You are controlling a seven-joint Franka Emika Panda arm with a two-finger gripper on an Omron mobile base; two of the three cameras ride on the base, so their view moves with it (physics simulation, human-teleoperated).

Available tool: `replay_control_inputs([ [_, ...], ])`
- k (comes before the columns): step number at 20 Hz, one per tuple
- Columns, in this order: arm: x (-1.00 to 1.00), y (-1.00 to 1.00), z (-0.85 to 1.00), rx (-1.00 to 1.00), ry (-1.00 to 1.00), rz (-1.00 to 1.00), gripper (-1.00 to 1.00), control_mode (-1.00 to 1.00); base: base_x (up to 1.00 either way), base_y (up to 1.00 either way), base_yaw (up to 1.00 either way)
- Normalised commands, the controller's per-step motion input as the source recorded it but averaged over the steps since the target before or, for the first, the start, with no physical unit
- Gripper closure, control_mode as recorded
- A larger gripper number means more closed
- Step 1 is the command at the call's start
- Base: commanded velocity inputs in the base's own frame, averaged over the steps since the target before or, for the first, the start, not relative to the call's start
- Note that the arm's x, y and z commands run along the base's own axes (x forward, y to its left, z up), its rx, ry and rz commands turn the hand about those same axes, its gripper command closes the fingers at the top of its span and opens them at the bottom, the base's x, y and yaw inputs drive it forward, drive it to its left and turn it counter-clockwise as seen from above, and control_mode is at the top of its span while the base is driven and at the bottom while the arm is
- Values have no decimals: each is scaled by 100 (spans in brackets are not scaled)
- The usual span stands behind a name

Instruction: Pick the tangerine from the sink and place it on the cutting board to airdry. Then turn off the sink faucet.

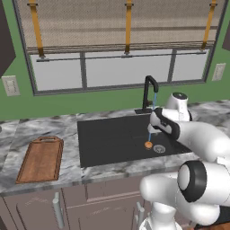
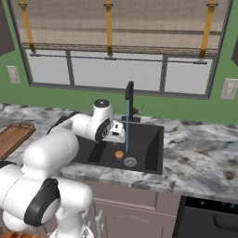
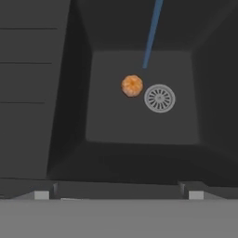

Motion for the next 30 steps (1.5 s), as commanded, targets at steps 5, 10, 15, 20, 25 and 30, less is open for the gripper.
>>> replay_control_inputs([
  [5, 12, 0, -15, 1, 0, 0, -100, -100, 0, 0, 0],
  [10, 9, 0, -18, 0, 0, 0, -100, -100, 0, 0, 0],
  [15, 10, 0, -19, 0, 0, 0, -100, -100, 0, 0, 0],
  [20, 13, 0, -16, 0, 0, 0, -100, -100, 0, 0, 0],
  [25, 16, -3, -16, 1, 1, 0, -100, -100, 0, 0, 0],
  [30, 18, -4, -13, 3, 5, 0, -100, -100, 0, 0, 0],
])
